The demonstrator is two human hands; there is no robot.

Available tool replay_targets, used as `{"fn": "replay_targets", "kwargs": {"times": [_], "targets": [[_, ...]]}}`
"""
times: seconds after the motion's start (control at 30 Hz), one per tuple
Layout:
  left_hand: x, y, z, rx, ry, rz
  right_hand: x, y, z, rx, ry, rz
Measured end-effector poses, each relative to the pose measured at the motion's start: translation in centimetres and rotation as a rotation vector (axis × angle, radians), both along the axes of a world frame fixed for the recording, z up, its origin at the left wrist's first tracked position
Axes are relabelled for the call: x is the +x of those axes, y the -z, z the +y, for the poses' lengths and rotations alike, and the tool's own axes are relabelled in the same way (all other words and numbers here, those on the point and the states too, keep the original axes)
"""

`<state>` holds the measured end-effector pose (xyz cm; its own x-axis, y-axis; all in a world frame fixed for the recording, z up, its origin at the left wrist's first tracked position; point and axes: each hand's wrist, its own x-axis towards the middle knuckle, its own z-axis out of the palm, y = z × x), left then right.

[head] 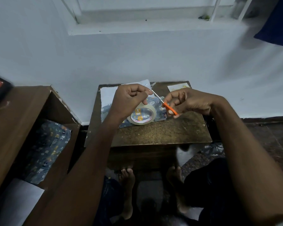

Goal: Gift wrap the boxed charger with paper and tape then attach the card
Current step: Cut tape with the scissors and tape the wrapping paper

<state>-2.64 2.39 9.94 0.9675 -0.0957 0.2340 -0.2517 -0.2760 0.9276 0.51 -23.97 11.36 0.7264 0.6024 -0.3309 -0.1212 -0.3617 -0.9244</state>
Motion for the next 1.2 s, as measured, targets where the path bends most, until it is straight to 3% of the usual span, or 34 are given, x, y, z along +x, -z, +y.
{"fn": "replay_targets", "kwargs": {"times": [0.37, 0.9, 1.2], "targets": [[0.27, 0.06, -0.13, 0.005, 0.017, 0.026, 0.16, 0.07, 0.35, -0.011, -0.007, 0.007], [0.64, 0.7, 0.05, 0.069, -0.001, 0.05, 0.22, 0.6, 0.46, -0.117, 0.024, -0.167], [0.53, 0.5, -0.15, 0.013, -0.109, 0.091, 0.2, 0.84, 0.27, -0.159, 0.03, -0.211]]}}
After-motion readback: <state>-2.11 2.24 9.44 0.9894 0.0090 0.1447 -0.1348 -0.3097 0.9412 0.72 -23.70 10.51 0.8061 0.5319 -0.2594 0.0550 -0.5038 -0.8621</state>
